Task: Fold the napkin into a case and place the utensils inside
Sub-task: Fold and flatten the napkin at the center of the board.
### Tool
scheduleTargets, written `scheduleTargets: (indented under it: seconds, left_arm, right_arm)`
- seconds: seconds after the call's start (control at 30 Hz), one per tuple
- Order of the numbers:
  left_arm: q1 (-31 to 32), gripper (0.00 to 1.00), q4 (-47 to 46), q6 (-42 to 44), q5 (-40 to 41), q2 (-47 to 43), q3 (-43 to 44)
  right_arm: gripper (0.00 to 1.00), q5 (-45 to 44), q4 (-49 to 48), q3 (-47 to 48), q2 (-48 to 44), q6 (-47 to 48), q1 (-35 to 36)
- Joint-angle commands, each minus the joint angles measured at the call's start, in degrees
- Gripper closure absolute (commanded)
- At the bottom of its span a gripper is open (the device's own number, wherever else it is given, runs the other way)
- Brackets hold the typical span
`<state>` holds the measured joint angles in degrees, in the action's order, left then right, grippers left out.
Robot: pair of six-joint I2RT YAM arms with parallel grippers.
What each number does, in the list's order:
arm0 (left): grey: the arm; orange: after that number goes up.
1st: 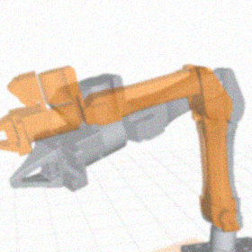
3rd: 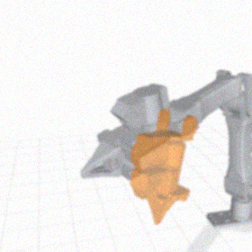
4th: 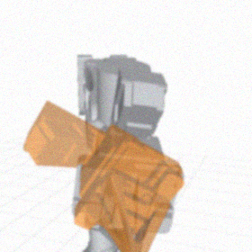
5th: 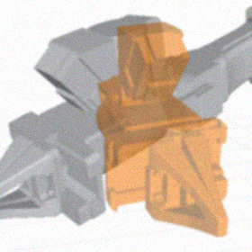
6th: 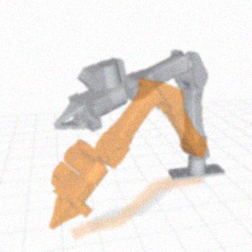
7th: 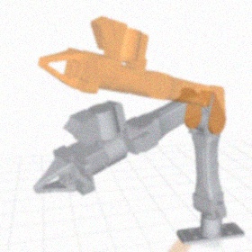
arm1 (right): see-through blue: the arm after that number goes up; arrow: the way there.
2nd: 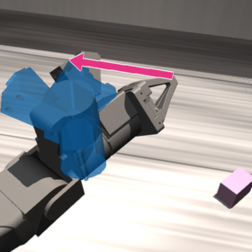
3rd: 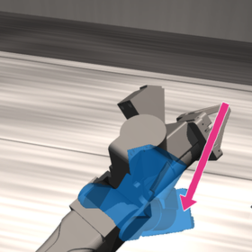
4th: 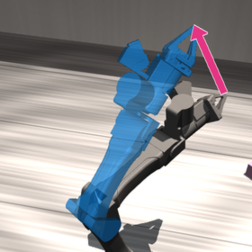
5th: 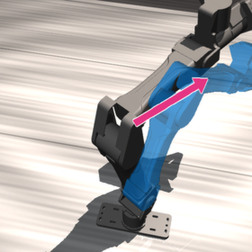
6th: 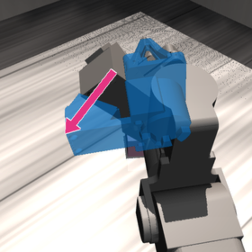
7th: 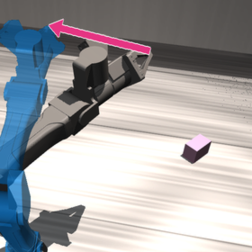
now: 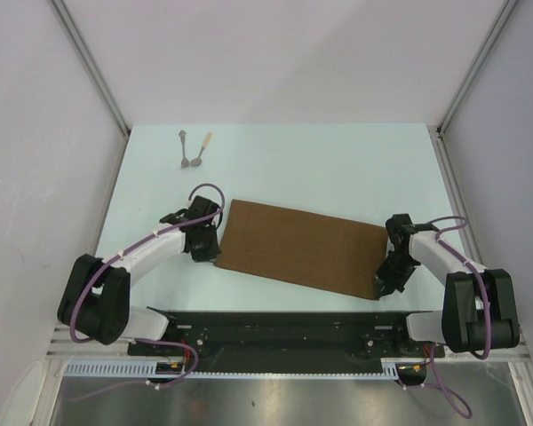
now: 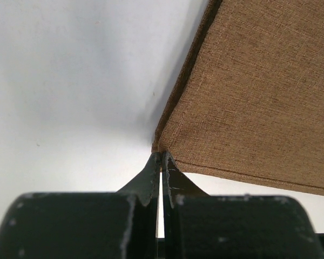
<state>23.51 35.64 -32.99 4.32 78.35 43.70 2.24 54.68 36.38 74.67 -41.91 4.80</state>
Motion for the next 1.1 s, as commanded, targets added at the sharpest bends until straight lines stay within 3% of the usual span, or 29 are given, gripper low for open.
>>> scheduleTargets:
  seconds: [0.0,0.43,0.53,0.6,0.7,0.73,0.83,0.87,0.9,0.93,0.97,1.07]
  left_arm:
    - [0.2,1.0,-0.3,-0.2,2.2,-0.4,-1.3]
    - [0.2,1.0,-3.2,-0.2,3.3,4.3,-0.5]
    - [0.2,1.0,-3.6,-0.6,3.2,5.1,-1.0]
    - [0.2,1.0,-3.6,-0.6,2.5,5.7,-0.6]
    - [0.2,0.98,-2.7,-1.6,0.8,4.5,0.2]
    - [0.2,0.82,-1.9,-2.0,-0.1,3.8,0.6]
    - [0.2,0.52,2.0,-3.0,-2.9,0.2,2.5]
    - [0.2,0.4,3.1,-2.8,-3.5,-1.2,3.2]
    - [0.2,0.26,4.1,-2.4,-3.9,-2.1,4.0]
    - [0.2,0.04,6.4,-1.6,-3.7,-3.8,6.3]
    - [0.2,0.0,7.6,-0.7,-3.0,-4.6,7.4]
    - [0.2,0.02,5.2,2.7,-4.2,-8.5,10.5]
  right_arm:
    - [1.0,-1.2,-0.9,-1.0,-0.4,-1.2,0.2]
    - [0.98,-1.6,-3.1,-3.0,-0.7,-2.6,0.0]
    - [0.89,-1.9,-2.8,-3.0,-1.5,-2.9,0.0]
    - [0.73,-2.1,-2.1,-2.7,-2.6,-3.7,0.0]
    - [0.59,-2.2,-0.2,-0.8,-6.0,-5.4,-0.1]
    - [0.57,-2.2,0.7,0.2,-7.9,-5.8,-0.1]
    - [0.38,-2.2,5.5,5.9,-10.6,-7.3,-0.1]
    - [0.22,-4.8,6.7,7.5,-12.2,-7.4,-0.1]
    - [0.14,-5.7,8.4,9.4,-13.1,-6.9,-0.1]
    - [0.03,-6.7,9.0,12.8,-13.8,-6.1,-0.2]
    - [0.0,-7.4,9.1,14.8,-14.5,-4.8,-0.3]
    - [0.0,-4.5,4.4,18.6,-13.5,3.7,-0.1]
